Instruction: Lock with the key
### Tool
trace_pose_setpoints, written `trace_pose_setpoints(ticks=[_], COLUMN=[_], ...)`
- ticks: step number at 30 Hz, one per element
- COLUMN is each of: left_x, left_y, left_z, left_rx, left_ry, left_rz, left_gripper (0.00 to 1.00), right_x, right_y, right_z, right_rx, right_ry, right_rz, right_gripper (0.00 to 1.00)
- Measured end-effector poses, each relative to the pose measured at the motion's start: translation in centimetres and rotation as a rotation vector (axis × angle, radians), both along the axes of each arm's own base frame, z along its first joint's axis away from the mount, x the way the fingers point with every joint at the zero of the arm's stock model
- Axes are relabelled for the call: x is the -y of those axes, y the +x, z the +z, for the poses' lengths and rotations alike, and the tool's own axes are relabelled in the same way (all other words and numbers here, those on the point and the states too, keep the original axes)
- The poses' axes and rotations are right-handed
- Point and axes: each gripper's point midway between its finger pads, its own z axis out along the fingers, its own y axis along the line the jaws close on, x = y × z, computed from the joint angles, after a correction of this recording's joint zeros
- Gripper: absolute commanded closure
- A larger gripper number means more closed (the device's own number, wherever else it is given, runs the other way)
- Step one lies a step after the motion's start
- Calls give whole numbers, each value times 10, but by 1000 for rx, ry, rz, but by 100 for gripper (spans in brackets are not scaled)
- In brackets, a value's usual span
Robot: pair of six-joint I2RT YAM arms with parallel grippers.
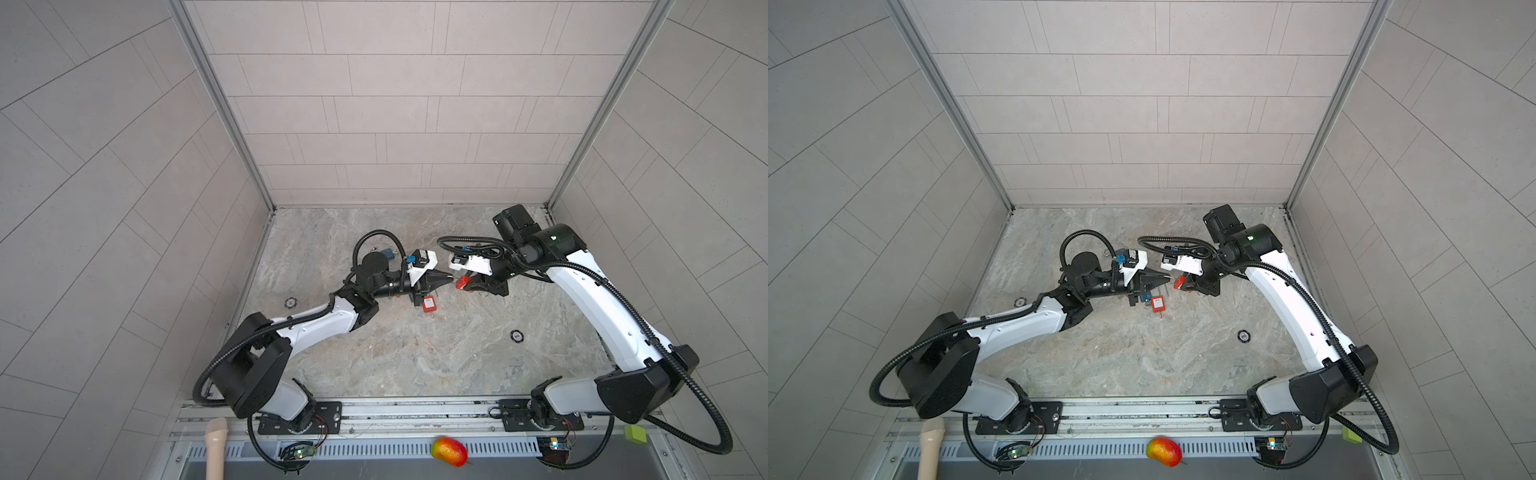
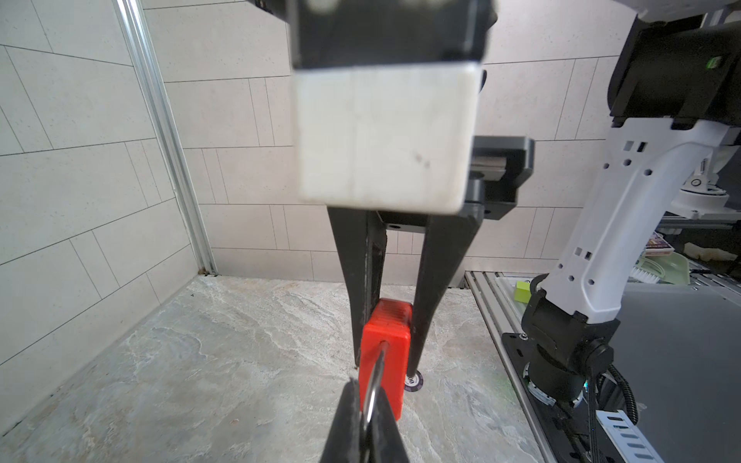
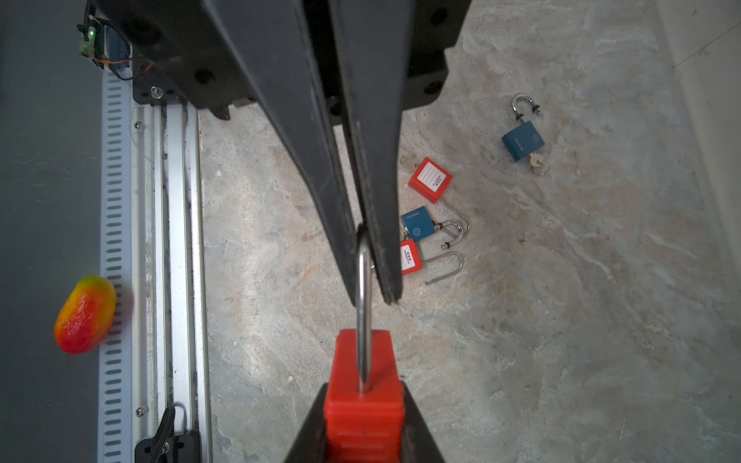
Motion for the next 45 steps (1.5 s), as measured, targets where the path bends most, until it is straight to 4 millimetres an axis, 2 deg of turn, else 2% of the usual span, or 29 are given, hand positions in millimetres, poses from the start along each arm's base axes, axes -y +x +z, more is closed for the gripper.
trace_pose_setpoints(ticks=[4, 7, 10, 13, 17, 20, 22, 26, 32, 38, 45], left_x=[10, 11, 7, 2, -2, -1, -2, -2, -2, 2, 2], left_y=[-3, -3, 3, 10, 14, 10, 9, 4, -1, -11, -12], left_z=[-8, -9, -7, -4, 3, 6, 8, 11, 18, 20, 20], left_rx=[-25, -40, -42, -46, -35, -28, -24, -19, -13, -16, -17], left_ry=[5, 7, -1, -9, -19, -24, -26, -25, -28, -24, -23], left_rz=[-28, -30, -12, 3, 12, -5, -15, -36, -58, -94, -91], left_gripper=[100, 100, 100, 100, 100, 100, 100, 100, 100, 100, 100], right_x=[-16, -15, -5, 5, 26, 44, 51, 60, 64, 62, 54], right_y=[7, 11, 11, 7, 2, -3, -8, -12, -7, -4, -3], right_z=[14, 21, 25, 29, 44, 50, 45, 24, 2, -1, -4], right_rx=[50, 80, 77, 74, 100, 117, 105, 50, -27, -32, -61], right_ry=[75, 97, 97, 94, 114, 124, 106, 37, -20, -20, 12], right_rz=[25, 10, -33, -70, -148, -217, -242, -257, -248, -238, -206], right_gripper=[49, 31, 26, 26, 29, 36, 42, 45, 49, 53, 57])
